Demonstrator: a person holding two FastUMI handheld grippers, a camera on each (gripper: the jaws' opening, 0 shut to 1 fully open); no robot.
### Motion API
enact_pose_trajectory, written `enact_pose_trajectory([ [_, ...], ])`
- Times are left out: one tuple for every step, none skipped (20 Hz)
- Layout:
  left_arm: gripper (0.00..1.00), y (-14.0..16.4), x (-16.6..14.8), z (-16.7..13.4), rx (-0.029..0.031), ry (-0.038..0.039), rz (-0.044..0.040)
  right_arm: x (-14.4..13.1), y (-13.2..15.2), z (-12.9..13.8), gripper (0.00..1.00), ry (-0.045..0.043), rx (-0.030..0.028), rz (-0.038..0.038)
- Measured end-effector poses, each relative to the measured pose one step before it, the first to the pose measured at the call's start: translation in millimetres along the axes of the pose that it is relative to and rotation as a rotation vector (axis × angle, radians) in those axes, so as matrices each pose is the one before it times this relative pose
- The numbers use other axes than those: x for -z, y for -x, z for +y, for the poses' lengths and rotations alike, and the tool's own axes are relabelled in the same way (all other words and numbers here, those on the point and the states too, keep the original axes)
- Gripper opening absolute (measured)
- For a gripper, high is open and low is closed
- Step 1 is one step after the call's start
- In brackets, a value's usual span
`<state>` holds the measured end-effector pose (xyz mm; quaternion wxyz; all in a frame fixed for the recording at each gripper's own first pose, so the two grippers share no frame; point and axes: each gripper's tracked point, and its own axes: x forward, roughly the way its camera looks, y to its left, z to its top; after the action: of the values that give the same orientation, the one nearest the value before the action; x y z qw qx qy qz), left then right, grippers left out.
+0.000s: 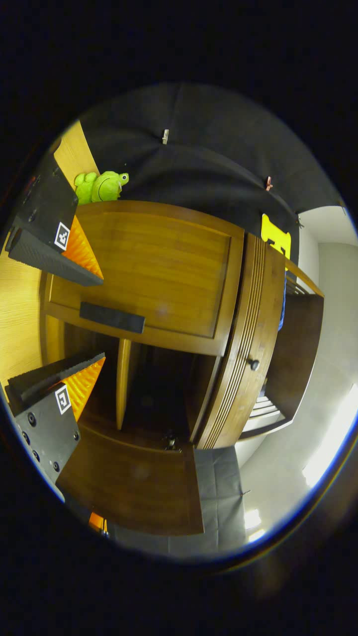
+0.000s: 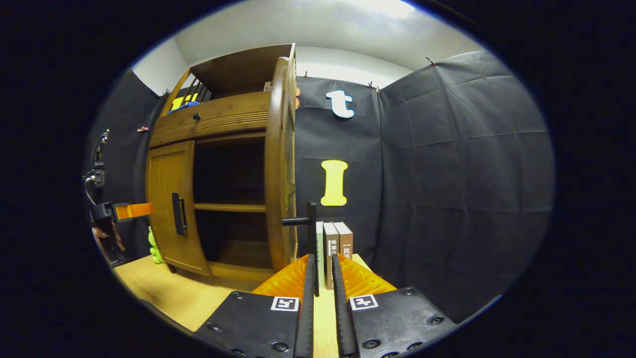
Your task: Open the right door of the double-door shoe cabinet with the right hand, and open the left door with the left hand.
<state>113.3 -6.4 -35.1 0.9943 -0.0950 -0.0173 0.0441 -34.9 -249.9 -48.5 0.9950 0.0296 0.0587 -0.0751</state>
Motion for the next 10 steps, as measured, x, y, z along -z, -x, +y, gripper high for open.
enact_pose_trajectory([
  [0.84,-8.80,-0.66,2.25,-0.02068,-0.00478,-0.00870,1.52,1.82,4.20,0.22,-0.00573,-0.03319,0.00759],
  [0.83,-7.35,-0.01,0.14,-0.01323,-0.00981,-0.00214,2.66,-0.12,-1.00,0.23,0.00741,-0.01064,0.00524],
  [0.82,-6.39,3.20,-0.15,-0.01033,-0.01577,0.00383,3.06,-0.35,-5.10,0.23,0.01722,0.00617,0.00260],
  [0.82,-4.65,4.42,-0.93,-0.01099,-0.02504,0.00398,2.83,2.56,-3.36,0.22,0.02412,0.00805,0.00074],
  [0.81,-4.98,2.92,-0.55,-0.01454,-0.03046,-0.00097,4.11,4.72,-2.99,0.22,0.02707,0.01302,0.00017],
  [0.81,-4.31,2.66,-0.69,-0.01119,-0.03203,-0.00178,2.10,5.43,2.64,0.34,0.02872,-0.01237,0.00066],
  [0.81,-6.50,2.56,-2.39,-0.00051,-0.03157,-0.00180,5.12,4.57,-5.75,0.46,0.04174,0.01670,-0.00634],
  [0.81,-6.98,1.56,-2.09,-0.00168,-0.02572,0.00180,4.49,3.69,-5.47,0.58,0.04994,0.02200,-0.00759],
  [0.81,-11.62,0.37,-1.67,-0.00329,-0.01620,0.00449,4.61,5.27,-5.08,0.71,0.04057,0.02422,0.00192],
  [0.81,-11.18,0.60,-0.57,-0.00291,-0.00372,0.00681,9.84,3.99,-2.98,0.83,0.01392,0.01725,0.01269],
])
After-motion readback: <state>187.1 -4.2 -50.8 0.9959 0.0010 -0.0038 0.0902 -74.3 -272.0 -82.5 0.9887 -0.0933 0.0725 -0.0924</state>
